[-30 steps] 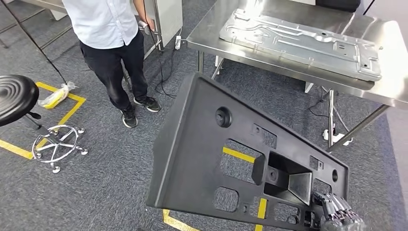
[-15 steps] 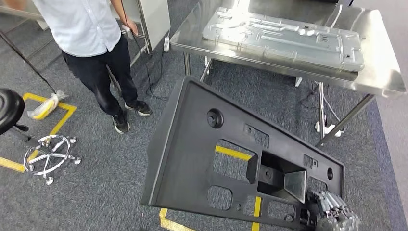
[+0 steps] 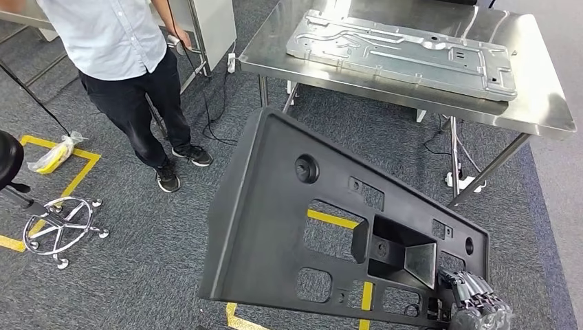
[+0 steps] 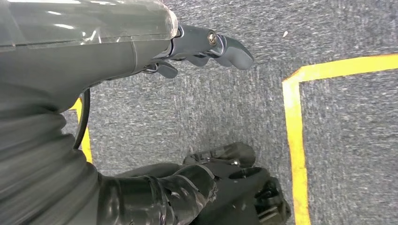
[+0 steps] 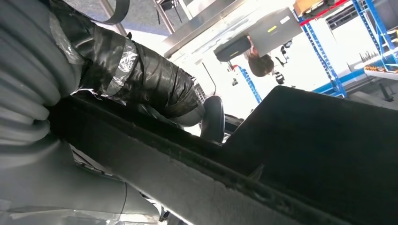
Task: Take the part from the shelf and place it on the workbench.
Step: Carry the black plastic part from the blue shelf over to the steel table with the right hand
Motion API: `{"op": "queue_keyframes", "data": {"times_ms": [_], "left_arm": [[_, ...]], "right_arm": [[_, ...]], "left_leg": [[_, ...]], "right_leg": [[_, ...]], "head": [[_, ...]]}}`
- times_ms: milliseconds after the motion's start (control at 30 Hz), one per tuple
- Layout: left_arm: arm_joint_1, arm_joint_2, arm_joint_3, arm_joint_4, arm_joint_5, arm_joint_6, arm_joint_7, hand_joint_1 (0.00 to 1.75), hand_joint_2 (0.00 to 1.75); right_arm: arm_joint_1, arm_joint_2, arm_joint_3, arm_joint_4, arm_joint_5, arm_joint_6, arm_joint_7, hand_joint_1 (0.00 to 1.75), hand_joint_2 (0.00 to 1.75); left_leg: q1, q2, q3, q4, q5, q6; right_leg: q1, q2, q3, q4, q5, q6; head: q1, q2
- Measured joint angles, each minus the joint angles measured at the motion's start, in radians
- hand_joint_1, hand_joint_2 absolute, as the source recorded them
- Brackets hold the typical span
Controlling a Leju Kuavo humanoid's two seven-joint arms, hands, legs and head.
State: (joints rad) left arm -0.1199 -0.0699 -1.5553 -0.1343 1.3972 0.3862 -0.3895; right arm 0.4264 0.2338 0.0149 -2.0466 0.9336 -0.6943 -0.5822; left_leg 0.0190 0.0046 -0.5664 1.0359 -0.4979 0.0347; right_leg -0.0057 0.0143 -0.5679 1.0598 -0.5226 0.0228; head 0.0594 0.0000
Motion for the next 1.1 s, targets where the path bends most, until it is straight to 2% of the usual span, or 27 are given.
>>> {"op": "queue_keyframes", "data": {"times_ms": [67, 133, 167, 200, 233, 267, 300, 367, 433, 467, 567, 633, 700, 733, 767, 800, 833, 900, 933, 1000, 1067, 1100], "left_arm": [[-0.001, 0.0, 0.0, 0.0, -0.004, -0.003, -0.001, 0.0, 1.75], [-0.001, 0.0, 0.0, 0.0, -0.006, -0.005, -0.002, 0.0, 1.75], [0.0, 0.0, 0.0, 0.0, -0.006, -0.005, -0.002, 0.0, 1.75], [0.0, 0.0, 0.0, 0.0, -0.006, -0.006, -0.002, 0.0, 1.75], [0.0, 0.0, 0.0, 0.0, -0.006, -0.006, -0.002, 0.0, 1.75], [0.0, 0.0, 0.0, 0.0, -0.006, -0.007, -0.002, 0.0, 1.75], [0.0, 0.0, 0.0, 0.0, -0.006, -0.008, -0.002, 0.0, 1.75], [-0.001, 0.0, 0.0, 0.0, -0.006, -0.011, -0.002, 0.0, 1.75], [-0.002, 0.0, 0.0, 0.0, -0.007, -0.013, 0.0, 0.0, 1.75], [-0.002, 0.0, 0.0, 0.0, -0.008, -0.013, 0.0, 0.0, 1.75], [-0.003, 0.0, 0.0, 0.0, -0.009, -0.014, 0.0, 0.0, 1.75], [-0.003, 0.0, 0.0, 0.0, -0.009, -0.015, 0.0, 0.0, 1.75], [-0.001, 0.0, 0.0, 0.0, -0.008, -0.016, 0.0, 0.0, 1.75], [0.0, 0.0, 0.0, 0.0, -0.008, -0.016, 0.0, 0.0, 1.75], [0.002, 0.0, 0.0, 0.0, -0.008, -0.016, 0.0, 0.0, 1.75], [0.002, 0.0, 0.0, 0.0, -0.008, -0.016, 0.0, 0.0, 1.75], [0.002, 0.001, 0.0, 0.0, -0.008, -0.017, 0.0, 0.0, 1.75], [0.001, 0.003, 0.0, 0.0, -0.009, -0.017, 0.0, 0.0, 1.75], [0.001, 0.004, 0.0, 0.0, -0.01, -0.018, 0.0, 0.0, 1.75], [0.0, 0.004, 0.0, 0.0, -0.014, -0.02, 0.0, 0.0, 1.75], [0.0, 0.004, 0.0, 0.0, -0.017, -0.021, 0.001, 0.0, 1.75], [0.0, 0.004, 0.0, 0.0, -0.018, -0.021, 0.001, 0.0, 1.75]], "right_arm": [[-0.002, -0.003, 0.0, 0.0, -0.001, 0.0, 0.001, 1.75, 1.75], [-0.004, -0.007, 0.001, 0.002, -0.002, 0.0, 0.006, 1.75, 1.75], [-0.003, -0.009, 0.001, 0.004, -0.002, 0.0, 0.01, 1.75, 1.75], [-0.003, -0.01, 0.001, 0.005, -0.001, 0.0, 0.016, 1.75, 1.75], [-0.004, -0.013, 0.002, 0.006, 0.0, 0.0, 0.02, 1.75, 1.75], [-0.004, -0.015, 0.002, 0.007, 0.0, 0.0, 0.021, 1.75, 1.75], [-0.005, -0.016, 0.003, 0.008, 0.0, 0.0, 0.018, 1.75, 1.75], [-0.01, -0.013, 0.002, 0.008, 0.0, 0.0, -0.003, 1.75, 1.75], [-0.013, -0.001, 0.001, 0.008, -0.001, 0.0, -0.023, 1.75, 1.75], [-0.014, 0.005, 0.0, 0.007, -0.003, 0.0, -0.028, 1.75, 1.75], [-0.015, 0.018, -0.005, 0.007, -0.012, 0.0, -0.029, 1.75, 1.75], [-0.018, 0.026, -0.01, 0.008, -0.018, 0.0, -0.022, 1.75, 1.75], [-0.02, 0.031, -0.014, 0.011, -0.02, 0.0, -0.011, 1.75, 1.75], [-0.021, 0.031, -0.015, 0.014, -0.02, 0.0, -0.007, 1.75, 1.75], [-0.021, 0.031, -0.015, 0.016, -0.02, 0.0, -0.005, 1.75, 1.75], [-0.022, 0.031, -0.016, 0.017, -0.019, 0.0, -0.004, 1.75, 1.75], [-0.022, 0.031, -0.016, 0.017, -0.018, 0.0, -0.004, 1.75, 1.75], [-0.024, 0.031, -0.016, 0.018, -0.016, 0.0, -0.007, 1.75, 1.75], [-0.025, 0.032, -0.016, 0.018, -0.015, 0.0, -0.013, 1.75, 1.75], [-0.027, 0.035, -0.017, 0.019, -0.007, 0.0, -0.028, 1.75, 1.75], [-0.028, 0.039, -0.018, 0.019, -0.001, 0.0, -0.038, 1.75, 1.75], [-0.028, 0.041, -0.018, 0.019, 0.0, 0.0, -0.04, 1.75, 1.75]], "left_leg": [[0.001, 0.002, 0.002, -0.003, 0.001, 0.006], [0.0, 0.005, 0.002, -0.004, 0.0, 0.01], [0.0, 0.005, 0.002, -0.004, -0.001, 0.01], [0.0, 0.006, 0.003, -0.004, -0.002, 0.01], [0.001, 0.006, 0.004, -0.004, -0.003, 0.009], [0.001, 0.005, 0.007, -0.003, -0.004, 0.008], [0.001, 0.005, 0.01, -0.003, -0.006, 0.006], [0.001, 0.005, 0.016, -0.004, -0.01, -0.003], [-0.001, 0.006, 0.018, -0.007, -0.011, -0.015], [-0.002, 0.006, 0.019, -0.009, -0.011, -0.021], [0.001, 0.006, 0.019, 0.0, -0.023, -0.038], [0.002, 0.004, -0.018, 0.081, -0.07, -0.042], [0.001, 0.004, -0.083, 0.21, -0.123, -0.041], [0.001, 0.004, -0.105, 0.249, -0.128, -0.039], [0.0, 0.004, -0.111, 0.255, -0.115, -0.036], [-0.002, 0.003, -0.098, 0.22, -0.084, -0.03], [-0.005, 0.002, -0.072, 0.159, -0.045, -0.022], [-0.012, 0.001, -0.021, 0.044, 0.002, -0.008], [-0.015, 0.0, -0.008, 0.012, 0.008, -0.004], [-0.019, 0.0, -0.004, -0.003, 0.005, -0.002], [-0.013, 0.001, 0.003, -0.018, 0.012, 0.005], [-0.009, 0.002, 0.008, -0.026, 0.016, 0.01]], "right_leg": [[-0.003, -0.004, -0.036, 0.077, -0.044, 0.008], [-0.007, -0.005, -0.095, 0.192, -0.094, 0.016], [-0.008, -0.005, -0.119, 0.236, -0.107, 0.018], [-0.01, -0.006, -0.131, 0.256, -0.105, 0.02], [-0.012, -0.007, -0.131, 0.249, -0.089, 0.021], [-0.014, -0.008, -0.115, 0.211, -0.06, 0.021], [-0.016, -0.009, -0.088, 0.153, -0.023, 0.019], [-0.014, -0.013, -0.03, 0.03, 0.024, 0.015], [-0.007, -0.013, -0.008, -0.019, 0.03, 0.005], [-0.003, -0.012, -0.01, -0.022, 0.031, -0.001], [-0.005, -0.01, -0.004, -0.031, 0.034, -0.022], [-0.006, -0.011, 0.002, -0.037, 0.035, -0.034], [0.0, -0.012, 0.003, -0.036, 0.033, -0.042], [0.003, -0.011, 0.005, -0.036, 0.031, -0.045], [0.007, -0.01, 0.007, -0.036, 0.03, -0.047], [0.01, -0.008, 0.01, -0.036, 0.028, -0.049], [0.013, -0.007, 0.014, -0.035, 0.026, -0.05], [0.019, -0.006, 0.017, -0.033, 0.021, -0.047], [0.019, -0.006, 0.016, -0.031, 0.02, -0.043], [0.015, -0.005, 0.014, -0.032, 0.02, -0.033], [0.015, -0.007, 0.014, -0.029, 0.014, -0.023], [0.014, -0.007, 0.007, -0.01, 0.0, -0.016]], "head": [[0.0, 0.0], [0.0, 0.0], [0.0, 0.0], [0.0, 0.0], [0.0, 0.0], [0.0, 0.0], [0.0, 0.0], [0.0, 0.0], [0.0, 0.0], [-0.001, 0.0], [-0.001, 0.0], [-0.001, 0.0], [-0.002, 0.0], [-0.002, 0.0], [-0.001, 0.0], [-0.001, 0.0], [-0.001, 0.0], [-0.001, 0.0], [-0.001, 0.0], [-0.001, 0.0], [0.0, 0.0], [0.001, 0.0]]}}
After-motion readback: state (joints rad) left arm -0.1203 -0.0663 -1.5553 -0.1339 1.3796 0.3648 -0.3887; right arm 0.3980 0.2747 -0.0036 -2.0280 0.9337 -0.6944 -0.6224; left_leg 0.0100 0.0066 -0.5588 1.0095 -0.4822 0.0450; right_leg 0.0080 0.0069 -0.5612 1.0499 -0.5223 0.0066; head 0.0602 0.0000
